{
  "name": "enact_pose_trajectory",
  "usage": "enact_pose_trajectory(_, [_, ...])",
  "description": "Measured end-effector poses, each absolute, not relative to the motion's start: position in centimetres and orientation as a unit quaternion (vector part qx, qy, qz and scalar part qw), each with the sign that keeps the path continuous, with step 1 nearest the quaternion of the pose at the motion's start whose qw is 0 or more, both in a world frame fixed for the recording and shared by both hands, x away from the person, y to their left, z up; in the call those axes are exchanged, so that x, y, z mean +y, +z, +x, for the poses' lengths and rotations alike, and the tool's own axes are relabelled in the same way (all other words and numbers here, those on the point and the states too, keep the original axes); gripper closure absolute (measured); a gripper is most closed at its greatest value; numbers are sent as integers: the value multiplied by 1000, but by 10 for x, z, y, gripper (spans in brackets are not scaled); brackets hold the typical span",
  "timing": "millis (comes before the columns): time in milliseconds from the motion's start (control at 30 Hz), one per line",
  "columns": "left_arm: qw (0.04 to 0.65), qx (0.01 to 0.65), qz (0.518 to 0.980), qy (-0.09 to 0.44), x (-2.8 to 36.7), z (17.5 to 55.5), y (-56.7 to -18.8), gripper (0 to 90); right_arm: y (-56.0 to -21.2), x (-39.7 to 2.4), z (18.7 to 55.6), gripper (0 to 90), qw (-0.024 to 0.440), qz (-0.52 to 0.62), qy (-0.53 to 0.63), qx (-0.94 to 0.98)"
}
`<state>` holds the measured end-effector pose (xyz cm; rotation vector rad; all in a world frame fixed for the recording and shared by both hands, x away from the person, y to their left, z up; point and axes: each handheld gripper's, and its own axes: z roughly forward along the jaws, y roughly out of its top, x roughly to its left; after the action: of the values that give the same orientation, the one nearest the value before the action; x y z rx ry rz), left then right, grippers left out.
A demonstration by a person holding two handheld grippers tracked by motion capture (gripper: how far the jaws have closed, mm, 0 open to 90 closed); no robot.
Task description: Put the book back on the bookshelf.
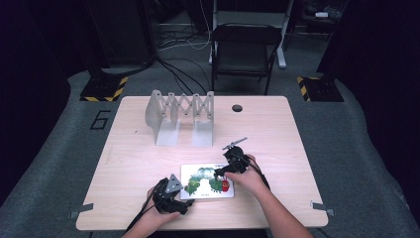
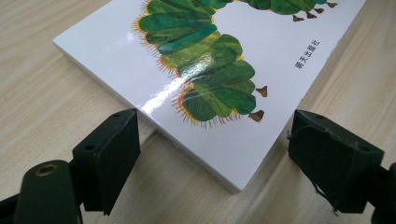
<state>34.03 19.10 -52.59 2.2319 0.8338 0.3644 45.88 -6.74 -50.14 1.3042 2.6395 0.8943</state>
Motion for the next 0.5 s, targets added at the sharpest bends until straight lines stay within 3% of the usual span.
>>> enact_pose_trajectory(133, [361,332,860,143,189,338,-527,141,-499,-69,459,317,26,442,281,851])
enact_pose_trajectory(500, [360,338,857,149,185,337,-528,114,-497,-68,455,341,33,461,276,843])
